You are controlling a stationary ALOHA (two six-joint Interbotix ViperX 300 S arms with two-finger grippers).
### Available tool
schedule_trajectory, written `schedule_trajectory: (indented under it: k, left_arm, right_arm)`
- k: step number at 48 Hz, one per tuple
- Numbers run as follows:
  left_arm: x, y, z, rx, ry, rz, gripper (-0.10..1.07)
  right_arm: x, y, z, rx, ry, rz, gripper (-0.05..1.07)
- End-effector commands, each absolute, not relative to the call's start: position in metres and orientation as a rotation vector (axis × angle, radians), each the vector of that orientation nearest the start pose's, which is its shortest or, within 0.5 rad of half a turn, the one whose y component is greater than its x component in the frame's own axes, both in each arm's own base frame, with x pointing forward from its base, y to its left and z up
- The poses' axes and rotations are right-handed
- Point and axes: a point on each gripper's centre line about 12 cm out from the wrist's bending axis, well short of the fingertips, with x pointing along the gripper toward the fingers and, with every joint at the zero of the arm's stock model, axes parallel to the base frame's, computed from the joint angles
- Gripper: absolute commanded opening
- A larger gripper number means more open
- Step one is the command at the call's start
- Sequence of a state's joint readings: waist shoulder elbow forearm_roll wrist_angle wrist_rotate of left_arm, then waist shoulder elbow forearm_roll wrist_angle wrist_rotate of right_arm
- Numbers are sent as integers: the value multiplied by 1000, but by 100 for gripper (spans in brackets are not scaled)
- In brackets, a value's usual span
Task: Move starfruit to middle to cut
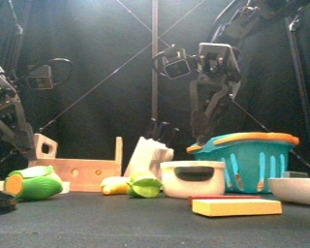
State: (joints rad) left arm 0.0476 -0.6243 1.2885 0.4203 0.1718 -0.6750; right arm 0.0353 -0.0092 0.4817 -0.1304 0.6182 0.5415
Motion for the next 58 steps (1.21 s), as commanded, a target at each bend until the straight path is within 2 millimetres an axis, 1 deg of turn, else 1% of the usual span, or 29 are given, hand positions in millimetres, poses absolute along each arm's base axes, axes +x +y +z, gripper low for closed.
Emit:
schedule_trajectory:
  k: [1,11,23,28,32,38,41,47,52,58]
  left_arm:
    - [194,16,140,-234,768,199,95]
    - [205,13,152,-197,667,134,95]
    - [210,12,165,-78,602,75,95]
    - [207,12,165,-70,598,73,95]
    - [205,12,164,-69,593,71,95]
    - [201,10,158,-72,601,63,95]
    - [201,10,158,-72,598,61,95]
    - [201,10,158,-72,596,58,95]
    - [200,10,157,-73,599,59,95]
    - [200,10,157,-74,600,60,95]
  right_arm:
    - [386,6,202,336,1012,-259,81]
    - [402,11,202,280,998,-239,81]
    - [425,3,200,119,973,-250,81]
    - [433,0,201,73,962,-252,81]
    - [437,-4,197,18,976,-267,81]
    - [437,-12,191,-87,1041,-315,81]
    - [437,-13,187,-126,1065,-331,82]
    - [447,-17,183,-197,1063,-340,83]
    - [456,-16,183,-204,1045,-335,87]
    - [462,-13,185,-188,1029,-325,99]
